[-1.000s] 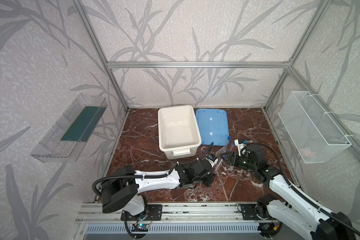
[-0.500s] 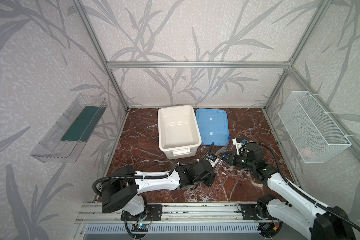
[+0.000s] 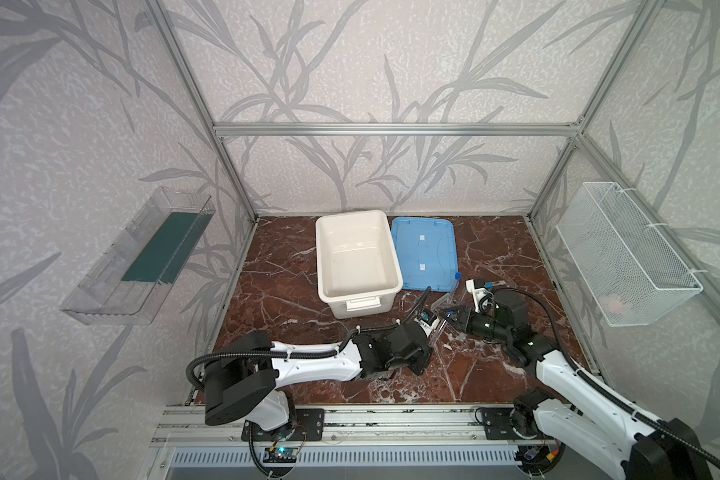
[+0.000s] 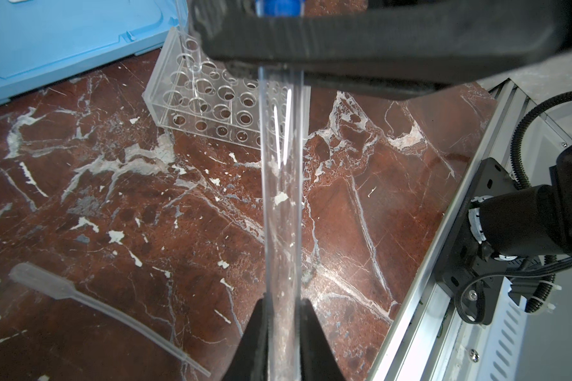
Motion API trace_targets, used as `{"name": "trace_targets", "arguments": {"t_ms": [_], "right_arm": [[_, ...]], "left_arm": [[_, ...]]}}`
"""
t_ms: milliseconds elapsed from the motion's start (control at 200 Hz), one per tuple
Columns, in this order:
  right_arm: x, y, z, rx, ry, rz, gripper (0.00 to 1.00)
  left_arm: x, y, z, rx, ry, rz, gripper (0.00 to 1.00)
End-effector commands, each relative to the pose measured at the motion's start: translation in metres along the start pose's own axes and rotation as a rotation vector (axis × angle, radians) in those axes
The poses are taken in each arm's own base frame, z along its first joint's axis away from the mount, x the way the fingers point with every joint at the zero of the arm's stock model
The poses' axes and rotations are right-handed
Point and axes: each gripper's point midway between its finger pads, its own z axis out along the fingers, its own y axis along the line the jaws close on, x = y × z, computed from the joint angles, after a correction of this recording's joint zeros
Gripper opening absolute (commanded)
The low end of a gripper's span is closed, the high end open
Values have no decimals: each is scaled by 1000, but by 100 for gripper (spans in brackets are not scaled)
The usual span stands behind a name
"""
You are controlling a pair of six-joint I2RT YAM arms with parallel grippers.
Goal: Organize the chemistry lab equipment
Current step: 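Lower the tube toward the clear rack with the right gripper while the left gripper opens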
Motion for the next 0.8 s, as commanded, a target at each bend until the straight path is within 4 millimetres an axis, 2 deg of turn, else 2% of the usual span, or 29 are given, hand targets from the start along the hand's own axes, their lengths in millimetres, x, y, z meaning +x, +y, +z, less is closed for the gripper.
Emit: {"name": "trace_targets", "arguments": {"t_ms": [0, 60, 100, 185, 290, 350, 495, 795], "right_arm": [[-3, 3, -2, -6, -22, -25, 19], [-4, 2, -2, 0, -26, -31, 19], [-5, 2, -3, 5, -31, -34, 19], [-9, 2, -8, 28, -54, -56, 19], [-21, 5, -21, 78, -114, -135, 19], [-28, 6, -32, 129, -148, -201, 19], [-49, 9, -60, 247, -247, -355, 19], [-94, 8, -103, 480, -454, -557, 19]], "left_arm": [[-8, -3, 1, -14, -12, 18, 19], [-10, -4, 0, -14, -19, 19, 23], [-11, -4, 0, -13, -21, 19, 29], [-15, -6, -1, -9, -29, 9, 52], [-33, -8, -8, -15, -85, -42, 84], [-45, -13, -14, 7, -122, -66, 96], [-70, -30, -20, 66, -167, -78, 99], [-94, -45, -7, 136, -192, -98, 99]]}}
